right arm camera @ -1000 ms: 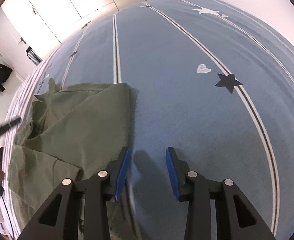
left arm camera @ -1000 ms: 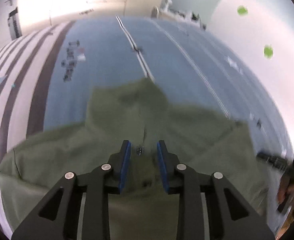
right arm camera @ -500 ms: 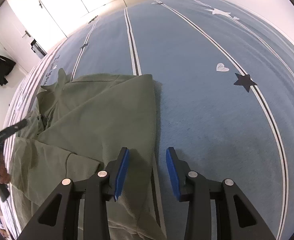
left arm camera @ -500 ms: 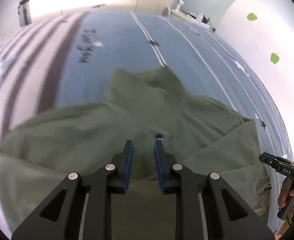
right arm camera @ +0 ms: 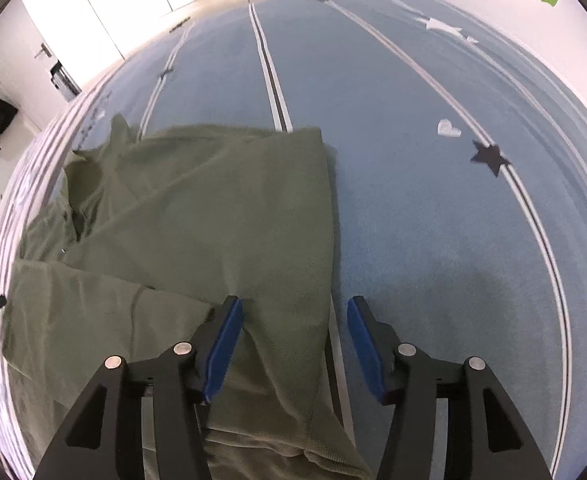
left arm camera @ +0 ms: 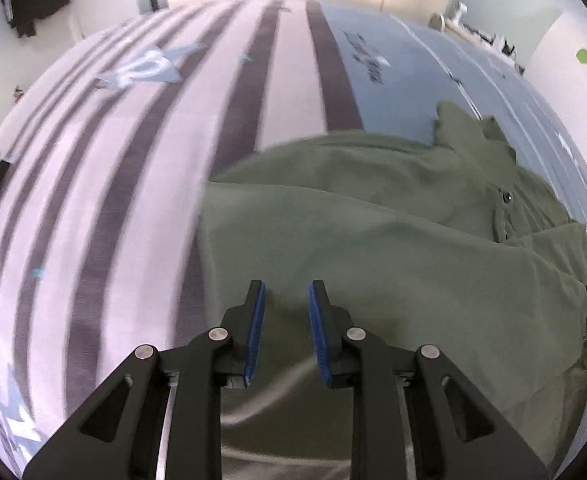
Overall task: Fold clothes
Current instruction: 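Open the left gripper and lift both grippers off the shirt, then move both grippers to the shirt hem and grasp it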
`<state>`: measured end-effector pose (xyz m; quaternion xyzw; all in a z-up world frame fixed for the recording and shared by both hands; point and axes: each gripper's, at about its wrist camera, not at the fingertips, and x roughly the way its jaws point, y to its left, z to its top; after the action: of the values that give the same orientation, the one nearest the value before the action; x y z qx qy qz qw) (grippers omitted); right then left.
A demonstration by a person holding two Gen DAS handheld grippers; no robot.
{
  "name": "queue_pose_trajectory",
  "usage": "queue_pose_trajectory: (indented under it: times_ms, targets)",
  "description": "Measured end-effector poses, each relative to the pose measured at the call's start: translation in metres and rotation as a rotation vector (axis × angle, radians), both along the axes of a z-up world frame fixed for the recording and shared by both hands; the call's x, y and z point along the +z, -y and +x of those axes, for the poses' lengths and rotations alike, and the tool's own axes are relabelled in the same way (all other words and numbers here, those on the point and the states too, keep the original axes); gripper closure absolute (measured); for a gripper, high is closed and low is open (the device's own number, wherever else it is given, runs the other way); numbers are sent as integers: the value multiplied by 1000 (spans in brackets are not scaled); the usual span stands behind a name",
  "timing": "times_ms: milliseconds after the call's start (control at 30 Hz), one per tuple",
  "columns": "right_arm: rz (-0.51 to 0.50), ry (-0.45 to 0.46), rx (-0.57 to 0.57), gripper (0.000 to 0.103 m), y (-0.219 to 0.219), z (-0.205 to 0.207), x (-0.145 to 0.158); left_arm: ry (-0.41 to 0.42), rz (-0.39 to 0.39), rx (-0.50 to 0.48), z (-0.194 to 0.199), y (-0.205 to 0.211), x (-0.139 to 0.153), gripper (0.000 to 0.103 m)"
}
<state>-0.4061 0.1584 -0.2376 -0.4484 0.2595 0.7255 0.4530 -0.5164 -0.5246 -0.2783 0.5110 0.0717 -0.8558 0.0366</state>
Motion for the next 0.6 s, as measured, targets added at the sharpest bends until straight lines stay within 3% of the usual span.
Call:
queue_pose_trajectory:
  times_ms: [300,600]
  targets:
    - [39,22,2,52,-24,-33,14,1,-15,88,-4,51,3,83]
    - [19,43,7,52,-57,-67,11,-4,30,94,-27,62,6,83]
